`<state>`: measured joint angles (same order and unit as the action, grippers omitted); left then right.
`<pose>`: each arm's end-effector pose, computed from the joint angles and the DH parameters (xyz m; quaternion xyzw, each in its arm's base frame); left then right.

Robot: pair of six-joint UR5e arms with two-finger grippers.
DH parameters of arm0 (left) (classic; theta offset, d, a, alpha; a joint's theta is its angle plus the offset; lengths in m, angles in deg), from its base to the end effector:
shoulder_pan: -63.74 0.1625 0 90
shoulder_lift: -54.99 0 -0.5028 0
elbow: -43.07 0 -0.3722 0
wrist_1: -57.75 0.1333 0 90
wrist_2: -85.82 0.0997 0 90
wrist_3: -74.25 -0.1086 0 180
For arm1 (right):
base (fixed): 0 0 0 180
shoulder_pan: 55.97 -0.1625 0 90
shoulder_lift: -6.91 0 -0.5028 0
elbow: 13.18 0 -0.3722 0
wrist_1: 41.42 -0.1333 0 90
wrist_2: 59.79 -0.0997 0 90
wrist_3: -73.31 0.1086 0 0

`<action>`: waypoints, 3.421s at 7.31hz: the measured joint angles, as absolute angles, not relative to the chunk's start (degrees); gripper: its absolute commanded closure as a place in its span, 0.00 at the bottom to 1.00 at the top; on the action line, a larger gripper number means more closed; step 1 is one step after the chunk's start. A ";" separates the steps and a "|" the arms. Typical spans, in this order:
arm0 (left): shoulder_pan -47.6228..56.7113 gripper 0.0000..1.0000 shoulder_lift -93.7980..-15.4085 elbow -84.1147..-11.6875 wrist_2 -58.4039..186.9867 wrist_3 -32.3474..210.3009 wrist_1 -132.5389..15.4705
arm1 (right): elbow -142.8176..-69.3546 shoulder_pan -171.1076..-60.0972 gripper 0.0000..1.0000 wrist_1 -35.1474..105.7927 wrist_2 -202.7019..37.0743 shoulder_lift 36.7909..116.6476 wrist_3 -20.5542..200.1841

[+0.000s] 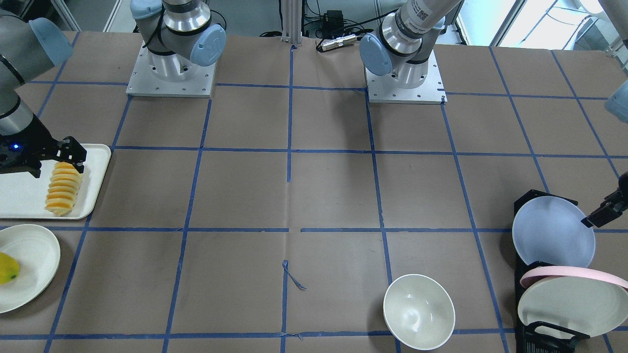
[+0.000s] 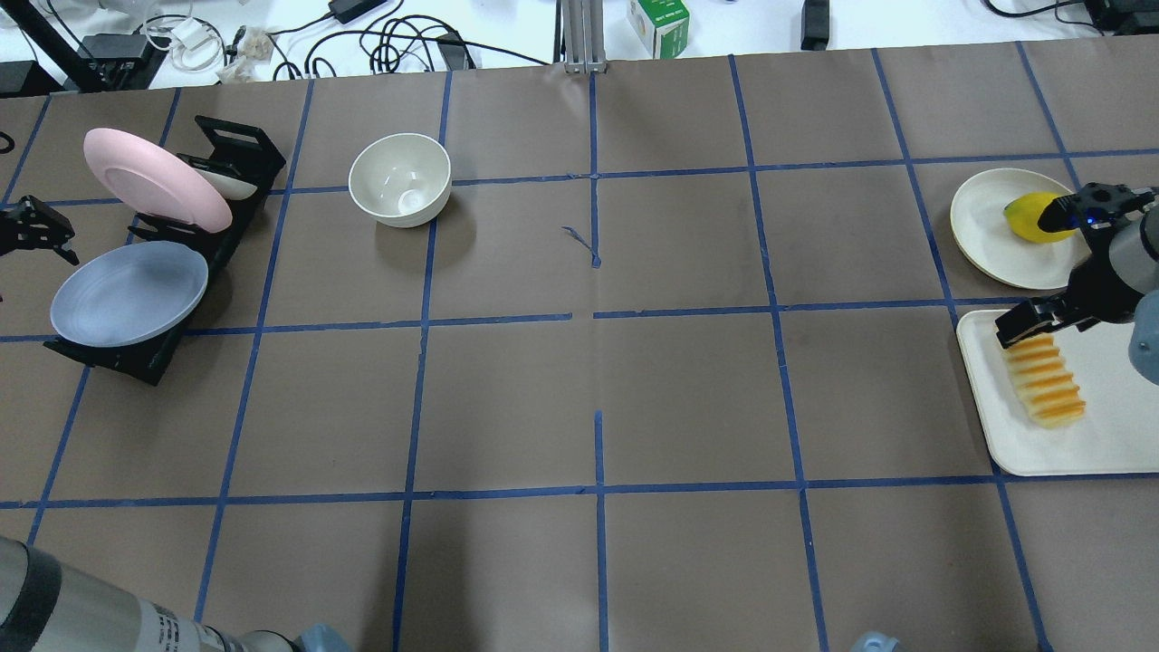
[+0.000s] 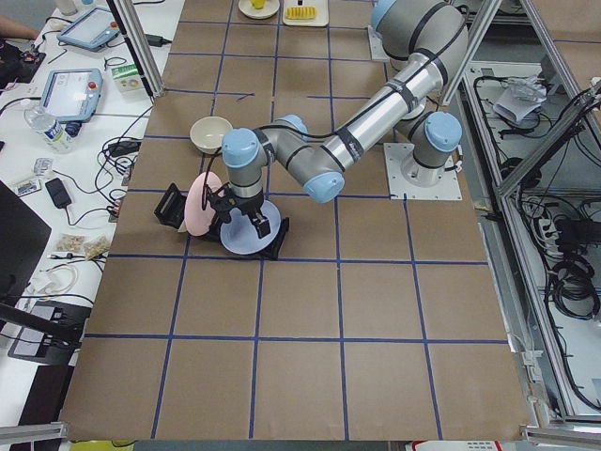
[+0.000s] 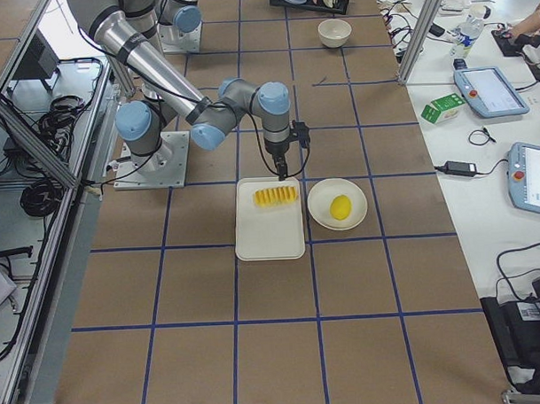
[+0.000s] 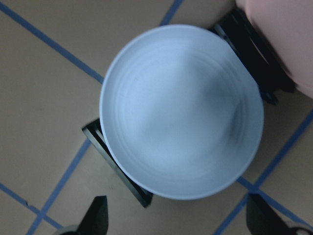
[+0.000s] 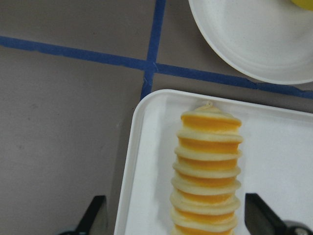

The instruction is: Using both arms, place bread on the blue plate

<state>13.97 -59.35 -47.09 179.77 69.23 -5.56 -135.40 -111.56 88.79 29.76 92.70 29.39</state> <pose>0.3235 -0.5773 0.3618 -0.3028 0.9522 -0.0044 0.0392 -0.1397 -0.4413 0.3411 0.0830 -0.9960 0.0280 0.0178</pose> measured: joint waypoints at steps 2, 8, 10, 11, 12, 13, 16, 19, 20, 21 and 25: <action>15.91 0.19 -61.49 -47.79 179.75 67.98 -5.25 | -135.96 -109.06 0.00 91.71 29.64 88.67 28.27; 16.61 1.00 -62.64 -48.81 177.47 67.32 -5.31 | -135.94 -108.00 0.00 97.41 29.83 81.77 28.56; 16.59 1.00 -62.18 -48.78 177.53 67.38 -5.44 | -135.82 -108.00 0.33 97.48 29.83 81.05 28.75; 16.59 1.00 -61.62 -48.76 177.52 67.34 -5.64 | -135.77 -108.00 0.89 97.43 29.89 81.07 28.79; 16.60 1.00 -60.94 -48.69 177.52 67.31 -6.32 | -135.77 -108.00 1.00 97.24 29.91 81.14 28.75; 16.60 1.00 -60.14 -48.43 177.79 67.31 -7.71 | -135.75 -108.00 1.00 96.96 30.31 81.23 28.76; 16.40 1.00 -55.35 -48.58 177.88 67.36 -18.71 | -132.91 -108.68 1.00 90.80 33.28 85.07 29.50; 13.21 1.00 -49.81 -51.24 170.51 66.50 -28.64 | -119.86 -114.50 1.00 71.97 33.74 89.05 35.73; 10.21 1.00 -47.11 -53.81 167.95 66.94 -29.29 | -115.99 -117.24 1.00 67.08 33.76 89.18 38.58; 5.80 1.00 -43.74 -56.12 165.35 69.00 -29.18 | -113.83 -120.01 1.00 64.27 33.66 89.16 41.19; -22.07 1.00 -40.56 -58.88 162.55 91.74 -10.55 | -111.78 -128.18 1.00 62.59 33.68 88.66 47.57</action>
<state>-22.07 -40.56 -58.88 162.55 91.74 -10.55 -111.78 -128.18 62.59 33.68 88.66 47.57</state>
